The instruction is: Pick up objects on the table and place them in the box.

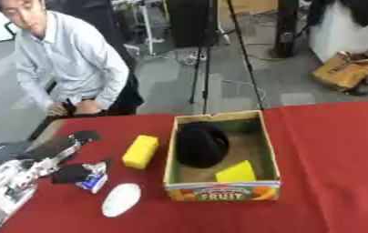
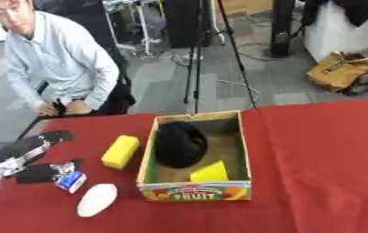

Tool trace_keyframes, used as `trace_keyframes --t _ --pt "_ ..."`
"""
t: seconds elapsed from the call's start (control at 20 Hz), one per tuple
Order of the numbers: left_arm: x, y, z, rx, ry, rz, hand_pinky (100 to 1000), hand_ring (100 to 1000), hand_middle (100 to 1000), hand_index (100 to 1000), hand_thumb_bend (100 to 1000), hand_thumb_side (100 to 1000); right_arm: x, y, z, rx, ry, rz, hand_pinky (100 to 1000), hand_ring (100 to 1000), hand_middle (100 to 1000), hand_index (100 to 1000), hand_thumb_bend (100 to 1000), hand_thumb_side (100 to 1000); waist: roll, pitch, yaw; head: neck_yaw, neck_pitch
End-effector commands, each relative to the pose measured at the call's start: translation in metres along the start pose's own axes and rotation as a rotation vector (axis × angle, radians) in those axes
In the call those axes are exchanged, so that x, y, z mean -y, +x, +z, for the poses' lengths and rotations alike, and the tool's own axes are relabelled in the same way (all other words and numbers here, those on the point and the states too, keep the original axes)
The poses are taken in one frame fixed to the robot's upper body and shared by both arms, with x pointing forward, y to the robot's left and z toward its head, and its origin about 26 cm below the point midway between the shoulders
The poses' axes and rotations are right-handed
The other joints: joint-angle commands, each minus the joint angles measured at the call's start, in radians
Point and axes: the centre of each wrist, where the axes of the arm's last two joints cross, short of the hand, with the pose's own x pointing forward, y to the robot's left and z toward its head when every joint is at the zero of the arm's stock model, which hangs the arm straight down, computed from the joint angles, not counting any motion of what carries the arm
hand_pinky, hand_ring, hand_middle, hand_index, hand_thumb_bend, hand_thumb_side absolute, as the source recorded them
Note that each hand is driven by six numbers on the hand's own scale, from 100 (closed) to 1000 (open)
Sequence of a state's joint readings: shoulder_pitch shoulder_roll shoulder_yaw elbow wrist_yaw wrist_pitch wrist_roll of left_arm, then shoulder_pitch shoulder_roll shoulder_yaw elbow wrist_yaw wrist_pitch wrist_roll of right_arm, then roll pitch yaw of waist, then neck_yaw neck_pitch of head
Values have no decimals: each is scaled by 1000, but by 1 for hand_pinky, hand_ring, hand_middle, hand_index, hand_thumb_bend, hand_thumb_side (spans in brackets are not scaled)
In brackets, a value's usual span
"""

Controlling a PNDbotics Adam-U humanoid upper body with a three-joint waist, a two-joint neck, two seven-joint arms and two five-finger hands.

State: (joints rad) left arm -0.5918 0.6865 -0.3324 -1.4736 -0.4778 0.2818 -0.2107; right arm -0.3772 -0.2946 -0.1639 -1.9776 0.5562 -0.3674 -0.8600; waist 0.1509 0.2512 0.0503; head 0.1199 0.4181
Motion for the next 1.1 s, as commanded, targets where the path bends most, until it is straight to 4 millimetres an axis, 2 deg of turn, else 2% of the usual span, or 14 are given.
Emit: trace_keyframes --t 0.05,0.25,0.6,1.1 --pt "-5 11 2 -14 51 37 1000 1000 1000 1000 310 822 1 4 -8 34 -31 -24 733 712 617 629 100 947 -1 -23 4 4 18" --pt "17 27 5 -21 70 116 1000 1000 1000 1000 301 809 2 4 -6 29 -33 -22 735 711 614 626 100 946 7 -29 11 -9 26" --pt "36 26 7 -82 75 144 1000 1000 1000 1000 306 808 1 4 -5 21 -40 -21 736 709 610 618 100 945 10 -30 19 -11 28" --pt "43 22 6 -133 75 167 1000 1000 1000 1000 341 779 0 5 -5 15 -50 -23 736 707 607 614 100 941 3 -27 12 12 55"
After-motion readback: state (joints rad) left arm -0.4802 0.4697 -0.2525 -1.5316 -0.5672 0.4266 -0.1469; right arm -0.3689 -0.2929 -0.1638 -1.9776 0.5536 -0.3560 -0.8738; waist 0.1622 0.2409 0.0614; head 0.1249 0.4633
